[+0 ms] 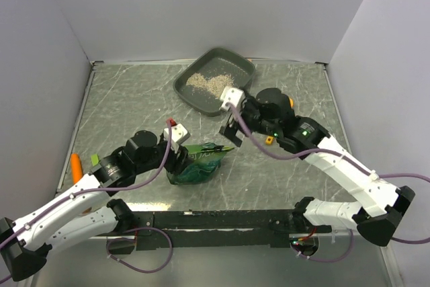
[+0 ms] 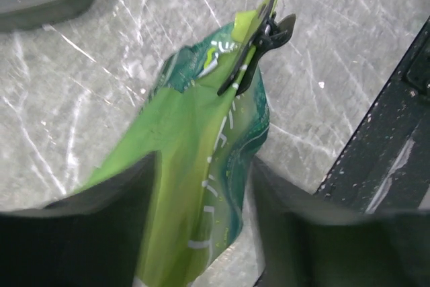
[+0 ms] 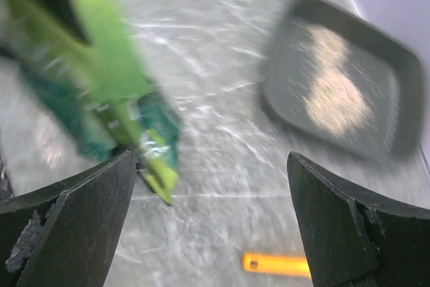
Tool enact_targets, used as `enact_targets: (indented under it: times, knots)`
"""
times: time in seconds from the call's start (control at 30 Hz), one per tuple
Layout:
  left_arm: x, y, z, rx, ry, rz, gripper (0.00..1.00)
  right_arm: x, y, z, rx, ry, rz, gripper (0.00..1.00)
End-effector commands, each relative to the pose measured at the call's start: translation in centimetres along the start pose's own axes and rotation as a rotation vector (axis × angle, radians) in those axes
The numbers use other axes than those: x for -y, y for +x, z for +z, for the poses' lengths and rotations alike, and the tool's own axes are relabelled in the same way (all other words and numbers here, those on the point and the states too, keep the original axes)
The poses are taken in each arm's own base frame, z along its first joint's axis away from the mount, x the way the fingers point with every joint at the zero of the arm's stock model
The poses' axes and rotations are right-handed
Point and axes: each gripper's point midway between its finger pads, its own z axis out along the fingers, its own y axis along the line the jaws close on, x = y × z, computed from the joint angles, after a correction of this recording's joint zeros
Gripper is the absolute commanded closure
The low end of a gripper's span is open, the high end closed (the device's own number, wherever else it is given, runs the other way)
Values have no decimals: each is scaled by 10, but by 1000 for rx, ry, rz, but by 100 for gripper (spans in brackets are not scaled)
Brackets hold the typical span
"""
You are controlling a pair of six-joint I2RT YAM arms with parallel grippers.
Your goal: Fill the litter box with clean litter
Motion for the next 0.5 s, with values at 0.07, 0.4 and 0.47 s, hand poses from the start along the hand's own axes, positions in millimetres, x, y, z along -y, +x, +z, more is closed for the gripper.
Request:
enact_targets:
  times: [0.07,0.4,0.47]
  knots:
    - [0,-73,-25,198,-26,12,1,54,-17,-34,-6,319,317,0]
    - [-35,-137,-44,324,-257,-130,3,72,-5,-51,13,551,688,0]
    - [-46,-142,-46,325,-325,-181,3,80,-7,-59,59,611,719,0]
